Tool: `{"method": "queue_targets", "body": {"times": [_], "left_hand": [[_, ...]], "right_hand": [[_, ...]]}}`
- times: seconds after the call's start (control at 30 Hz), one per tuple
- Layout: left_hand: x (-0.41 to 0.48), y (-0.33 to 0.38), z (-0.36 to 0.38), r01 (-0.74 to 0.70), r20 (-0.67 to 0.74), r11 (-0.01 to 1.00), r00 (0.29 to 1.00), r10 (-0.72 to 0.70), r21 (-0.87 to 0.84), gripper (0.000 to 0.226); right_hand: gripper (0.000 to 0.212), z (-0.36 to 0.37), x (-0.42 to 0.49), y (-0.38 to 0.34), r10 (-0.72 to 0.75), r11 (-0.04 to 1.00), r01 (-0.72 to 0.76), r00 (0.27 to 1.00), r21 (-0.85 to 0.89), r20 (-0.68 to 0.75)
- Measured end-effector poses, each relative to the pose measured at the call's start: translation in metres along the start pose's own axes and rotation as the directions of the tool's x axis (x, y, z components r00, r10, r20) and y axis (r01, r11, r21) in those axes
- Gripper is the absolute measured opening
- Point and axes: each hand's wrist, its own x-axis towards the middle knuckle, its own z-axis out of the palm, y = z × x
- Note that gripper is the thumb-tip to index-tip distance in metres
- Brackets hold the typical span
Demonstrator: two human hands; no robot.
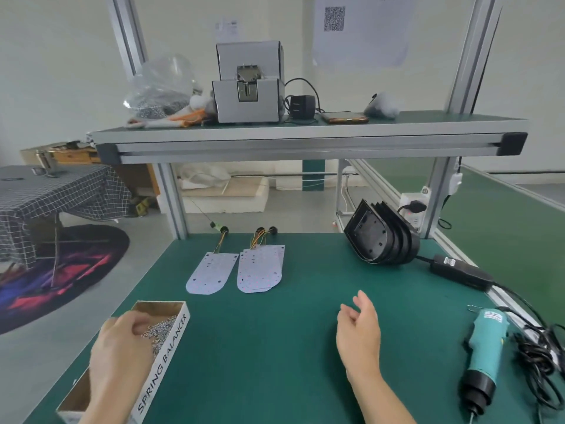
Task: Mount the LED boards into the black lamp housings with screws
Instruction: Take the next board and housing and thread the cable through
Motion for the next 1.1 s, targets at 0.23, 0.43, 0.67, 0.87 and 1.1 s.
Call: {"method": "queue_targets", "body": {"times": [0.23, 0.43, 0.67, 0.87, 1.1], "left_hand": [[0.006, -0.002, 0.009, 0.041, 0.099, 0.914, 0.991, -0.088, 0.403, 0.034], [0.047, 0.029, 0.043, -0.192, 0.047, 0.970, 0.981, 0.187, 0.151, 0.015], [0.137, 0.069, 0.119, -0.025, 0.358, 0.925, 0.926, -0.122, 0.379, 0.074], [0.162, 0.066, 0.147, 0.001, 0.393, 0.832, 0.881, -0.263, 0.555, 0.097], [0.175, 0.061, 0.144, 0.053, 0.423, 0.855, 0.852, -0.308, 0.516, 0.098]], "right_hand": [[0.056, 0.003, 0.055, -0.005, -0.087, 0.987, 0.064, 0.984, -0.150, -0.156], [0.050, 0.011, 0.107, -0.006, -0.134, 0.963, 0.060, 0.951, -0.262, -0.277], [0.039, 0.010, 0.145, -0.001, -0.095, 0.907, -0.061, 0.935, -0.417, -0.343], [0.039, 0.013, 0.145, 0.003, -0.148, 0.900, -0.019, 0.926, -0.435, -0.346], [0.040, 0.014, 0.138, 0.004, -0.111, 0.898, -0.053, 0.933, -0.436, -0.341]]}}
